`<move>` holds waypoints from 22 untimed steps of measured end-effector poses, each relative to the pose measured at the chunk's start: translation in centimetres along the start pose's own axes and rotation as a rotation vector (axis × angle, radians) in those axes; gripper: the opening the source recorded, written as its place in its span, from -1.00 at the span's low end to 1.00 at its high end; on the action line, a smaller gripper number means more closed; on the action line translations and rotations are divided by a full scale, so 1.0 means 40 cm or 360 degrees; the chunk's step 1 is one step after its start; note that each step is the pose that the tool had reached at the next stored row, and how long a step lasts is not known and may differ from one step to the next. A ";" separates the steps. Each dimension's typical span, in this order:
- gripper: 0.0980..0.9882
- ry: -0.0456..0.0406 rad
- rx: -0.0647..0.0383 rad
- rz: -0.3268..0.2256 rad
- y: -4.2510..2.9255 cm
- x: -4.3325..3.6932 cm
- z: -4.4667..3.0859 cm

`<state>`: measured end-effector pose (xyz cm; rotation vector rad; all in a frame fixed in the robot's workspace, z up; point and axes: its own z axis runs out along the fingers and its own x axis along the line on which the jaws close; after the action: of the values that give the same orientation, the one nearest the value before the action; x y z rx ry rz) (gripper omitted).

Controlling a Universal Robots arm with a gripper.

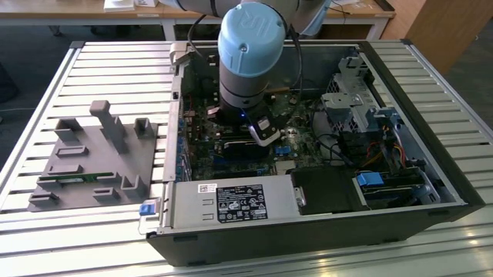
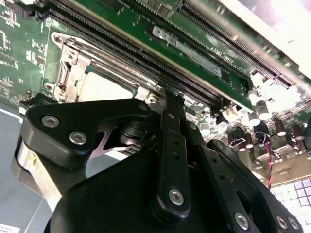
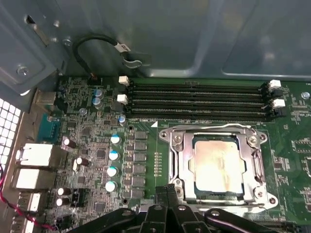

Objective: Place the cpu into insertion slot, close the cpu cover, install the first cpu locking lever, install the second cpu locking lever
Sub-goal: 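Install the second cpu locking lever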

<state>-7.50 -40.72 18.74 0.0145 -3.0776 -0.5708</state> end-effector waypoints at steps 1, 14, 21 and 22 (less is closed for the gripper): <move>-0.98 -0.0001 -0.0004 0.0000 0.001 0.001 0.002; -0.98 0.0000 -0.0012 0.0000 0.021 0.005 -0.041; -0.98 0.0000 -0.0012 0.0000 0.039 0.006 -0.086; -0.98 0.0000 -0.0012 0.0000 0.040 0.006 -0.090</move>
<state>-7.69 -40.51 22.68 0.0145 -3.0754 -0.5827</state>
